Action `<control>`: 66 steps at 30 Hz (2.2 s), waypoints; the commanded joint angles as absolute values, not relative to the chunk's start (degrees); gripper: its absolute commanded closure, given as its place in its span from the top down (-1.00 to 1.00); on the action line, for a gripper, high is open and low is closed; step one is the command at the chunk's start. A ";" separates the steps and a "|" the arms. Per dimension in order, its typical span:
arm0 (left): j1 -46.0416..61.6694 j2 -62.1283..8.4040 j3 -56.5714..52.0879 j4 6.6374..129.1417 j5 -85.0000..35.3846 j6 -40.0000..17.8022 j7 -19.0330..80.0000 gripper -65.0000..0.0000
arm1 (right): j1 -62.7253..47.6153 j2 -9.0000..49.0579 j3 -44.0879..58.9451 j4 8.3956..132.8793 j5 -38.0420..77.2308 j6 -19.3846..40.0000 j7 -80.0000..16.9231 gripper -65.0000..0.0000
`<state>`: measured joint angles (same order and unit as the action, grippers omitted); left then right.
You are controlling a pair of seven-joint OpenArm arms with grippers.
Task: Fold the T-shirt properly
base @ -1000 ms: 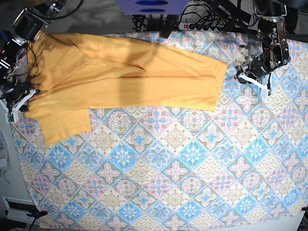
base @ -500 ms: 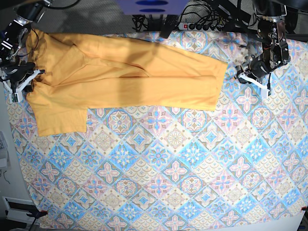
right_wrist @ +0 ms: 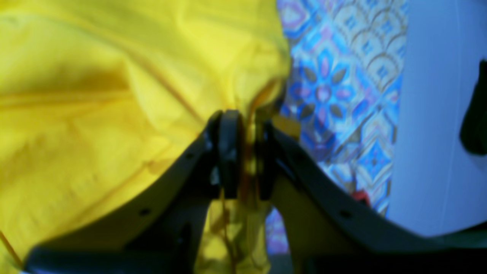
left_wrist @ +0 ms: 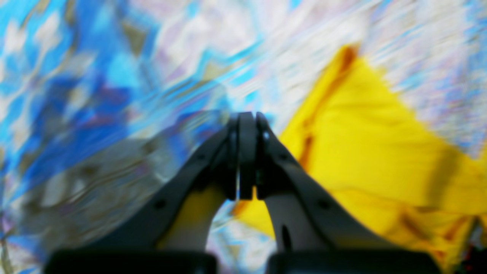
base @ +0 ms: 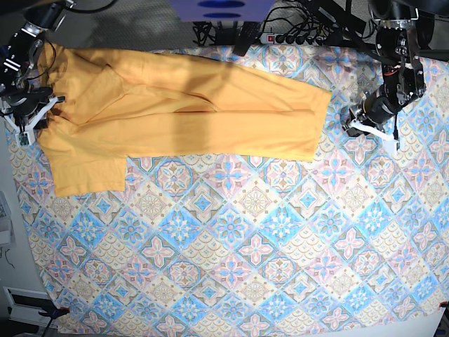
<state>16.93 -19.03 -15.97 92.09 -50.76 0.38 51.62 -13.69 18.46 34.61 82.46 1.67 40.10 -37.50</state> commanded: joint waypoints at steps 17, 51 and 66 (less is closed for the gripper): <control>6.46 -14.02 -0.31 84.97 -54.29 0.48 51.12 -0.95 | -13.67 17.36 35.12 83.65 1.80 40.00 -36.09 -0.70; 11.82 -19.82 -5.58 69.85 -36.35 0.13 41.01 -0.95 | 10.51 21.41 26.68 61.41 1.71 40.00 -30.73 -0.15; 16.48 -23.78 -9.98 70.02 -36.88 0.13 41.45 -0.95 | 15.96 22.99 14.46 52.44 1.71 40.00 -26.68 -0.14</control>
<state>14.31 -22.04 -9.28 71.75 -44.84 -7.84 35.81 14.94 21.82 14.37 51.94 1.02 39.88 -27.51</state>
